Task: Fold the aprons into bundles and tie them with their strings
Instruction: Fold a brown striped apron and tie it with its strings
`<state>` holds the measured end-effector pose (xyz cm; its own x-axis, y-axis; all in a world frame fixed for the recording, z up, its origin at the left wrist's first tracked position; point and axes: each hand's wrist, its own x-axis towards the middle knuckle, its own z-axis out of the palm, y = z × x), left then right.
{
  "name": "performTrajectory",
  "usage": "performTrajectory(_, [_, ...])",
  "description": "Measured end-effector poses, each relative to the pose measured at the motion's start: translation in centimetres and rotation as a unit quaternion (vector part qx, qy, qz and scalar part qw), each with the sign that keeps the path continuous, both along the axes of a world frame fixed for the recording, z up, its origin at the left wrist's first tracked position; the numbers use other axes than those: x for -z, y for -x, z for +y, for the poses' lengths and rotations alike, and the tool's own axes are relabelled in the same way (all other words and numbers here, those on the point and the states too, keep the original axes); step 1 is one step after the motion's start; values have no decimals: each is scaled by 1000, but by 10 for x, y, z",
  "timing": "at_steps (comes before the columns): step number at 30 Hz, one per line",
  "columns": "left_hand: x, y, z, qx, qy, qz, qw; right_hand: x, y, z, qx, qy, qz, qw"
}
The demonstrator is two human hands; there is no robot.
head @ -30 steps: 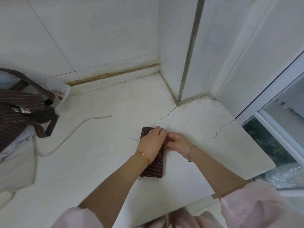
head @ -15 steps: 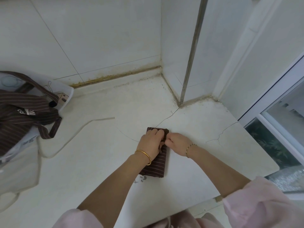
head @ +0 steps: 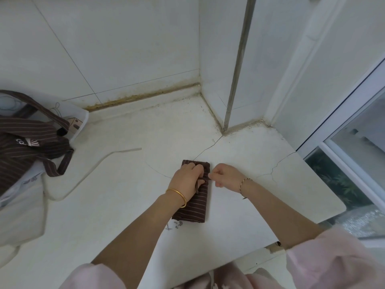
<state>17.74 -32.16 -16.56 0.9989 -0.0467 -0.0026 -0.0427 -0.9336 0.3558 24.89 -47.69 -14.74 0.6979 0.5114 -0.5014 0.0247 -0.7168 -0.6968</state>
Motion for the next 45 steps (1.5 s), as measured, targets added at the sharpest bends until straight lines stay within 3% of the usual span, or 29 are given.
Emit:
performTrajectory(2, [-3,0,3,19,-13,-21,1000,2,3,0,-11,-14,-4,1000])
performTrajectory(7, [-11,4,11,71,-152,-131,977,10,7,1,-16,-13,-33,999])
performTrajectory(9, [-15,11,10,56,-148,-118,980,14,5,1,-40,57,-76,995])
performTrajectory(11, [-16,18,10,32,-166,-33,985,15,4,1,-64,166,-130,975])
performTrajectory(13, [-14,20,10,-15,-130,15,991,17,6,2,-65,215,-147,963])
performTrajectory(16, [-21,13,-2,-96,78,17,992,19,11,6,-74,224,-161,958])
performTrajectory(18, [-24,6,-11,-141,221,31,965,19,13,6,-77,213,-169,959])
performTrajectory(20, [-21,3,-17,-168,266,61,947,20,15,5,-72,197,-165,964])
performTrajectory(24, [-13,0,-17,-166,276,93,942,15,11,-2,56,59,-65,995])
performTrajectory(29, [-11,-4,-21,-121,204,106,965,-7,16,0,134,-116,13,984])
performTrajectory(31, [-11,-5,-23,-135,208,108,963,-13,17,3,158,-165,53,972])
performTrajectory(35, [-9,-5,-17,-140,251,109,952,-17,12,1,285,-289,167,898])
performTrajectory(37, [-9,-4,-14,-141,290,112,940,-12,14,-2,269,-286,156,906])
performTrajectory(42, [-10,-2,-13,-141,323,95,931,-9,20,4,155,-194,-1,969])
performTrajectory(45, [-12,-2,-13,-143,339,83,926,-8,24,6,104,-178,-12,979])
